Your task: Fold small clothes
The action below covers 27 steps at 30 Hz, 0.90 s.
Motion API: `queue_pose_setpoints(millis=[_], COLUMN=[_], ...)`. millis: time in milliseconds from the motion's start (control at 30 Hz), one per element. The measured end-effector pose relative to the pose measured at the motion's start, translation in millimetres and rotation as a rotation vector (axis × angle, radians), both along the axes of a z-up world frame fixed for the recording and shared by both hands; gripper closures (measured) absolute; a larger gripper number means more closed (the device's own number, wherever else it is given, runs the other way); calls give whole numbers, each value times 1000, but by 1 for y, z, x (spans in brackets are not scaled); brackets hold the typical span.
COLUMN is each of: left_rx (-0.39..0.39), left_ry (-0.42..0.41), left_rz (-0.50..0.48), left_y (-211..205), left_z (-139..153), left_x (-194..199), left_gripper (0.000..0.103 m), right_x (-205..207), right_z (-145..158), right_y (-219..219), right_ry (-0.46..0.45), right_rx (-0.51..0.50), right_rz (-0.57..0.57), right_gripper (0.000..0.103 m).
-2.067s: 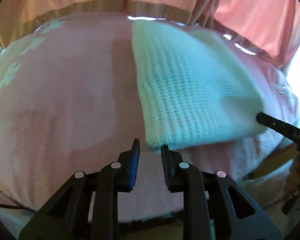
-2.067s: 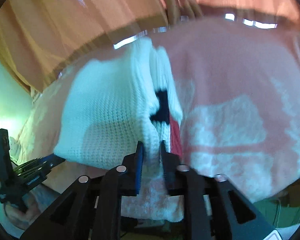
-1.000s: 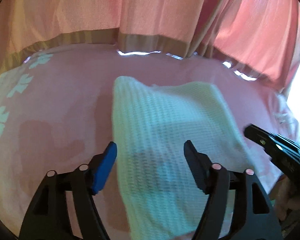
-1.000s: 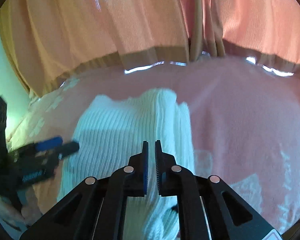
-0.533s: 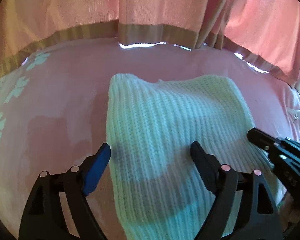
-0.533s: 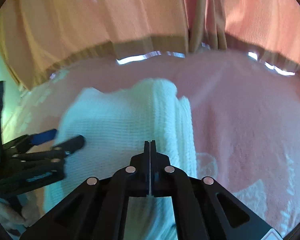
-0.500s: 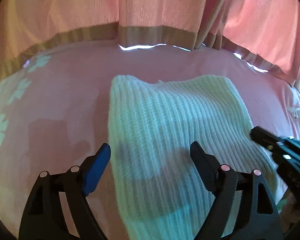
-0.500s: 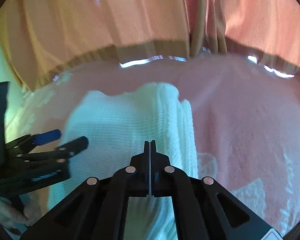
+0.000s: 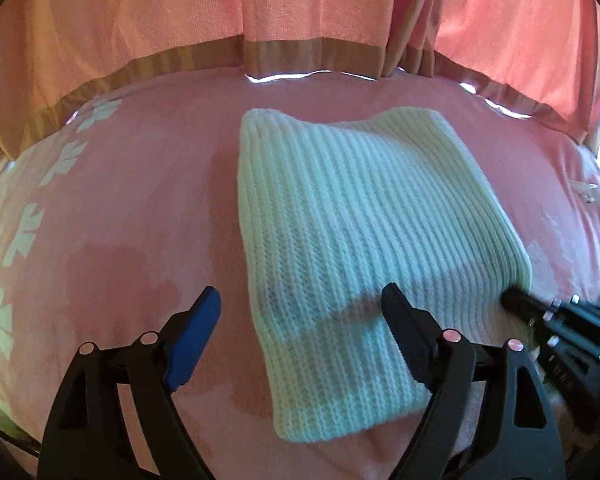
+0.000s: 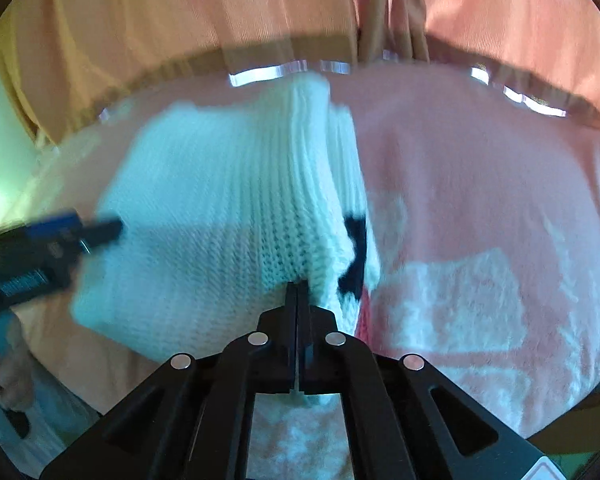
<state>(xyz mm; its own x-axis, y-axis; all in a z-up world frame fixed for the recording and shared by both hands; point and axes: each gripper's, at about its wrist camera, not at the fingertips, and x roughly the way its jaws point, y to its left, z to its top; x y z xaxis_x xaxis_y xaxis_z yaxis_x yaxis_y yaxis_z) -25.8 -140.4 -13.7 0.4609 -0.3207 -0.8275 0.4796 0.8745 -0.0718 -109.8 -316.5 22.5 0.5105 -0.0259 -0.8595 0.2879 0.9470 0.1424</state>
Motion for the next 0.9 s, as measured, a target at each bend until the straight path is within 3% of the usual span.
queue_pose_setpoints(millis=[100, 200, 267, 333, 400, 467, 633, 733, 767, 800, 833, 867, 900], left_rx=[-106, -172, -218, -259, -305, -316, -329, -354, -355, -365, -389, -389, -390], left_ry=[69, 159, 222, 277, 296, 287, 351, 347, 342, 336, 344, 354, 346], left_rz=[30, 104, 129, 140, 132, 115, 105, 102, 94, 88, 67, 60, 55], left_y=[16, 30, 36, 40, 41, 36, 21, 15, 13, 12, 11, 10, 10], left_z=[-3, -17, -29, -37, -36, -35, -54, -60, -60, -60, -60, -60, -55], left_x=[5, 19, 31, 37, 38, 39, 49, 55, 57, 58, 59, 60, 60], left_gripper=[10, 9, 10, 9, 10, 9, 7, 5, 5, 10, 26, 30, 40], right_x=[-1, 3, 2, 3, 5, 16, 39, 43, 44, 44, 44, 43, 43], right_z=[7, 4, 11, 25, 33, 24, -23, -42, -49, -53, -54, -52, -49], right_y=[-11, -19, -20, -19, -21, -28, -43, -41, -44, -49, -51, -55, -55], right_ry=[-39, -48, -94, -146, -178, -118, 38, 57, 52, 48, 41, 19, 11], right_rx=[49, 93, 108, 93, 40, 30, 180, 204, 254, 303, 342, 390, 396], right_rz=[-29, -66, -78, -88, -100, -112, -142, -138, -149, -162, -166, -178, -180], right_gripper=[96, 96, 85, 58, 46, 41, 40, 25, 25, 32, 49, 54, 61])
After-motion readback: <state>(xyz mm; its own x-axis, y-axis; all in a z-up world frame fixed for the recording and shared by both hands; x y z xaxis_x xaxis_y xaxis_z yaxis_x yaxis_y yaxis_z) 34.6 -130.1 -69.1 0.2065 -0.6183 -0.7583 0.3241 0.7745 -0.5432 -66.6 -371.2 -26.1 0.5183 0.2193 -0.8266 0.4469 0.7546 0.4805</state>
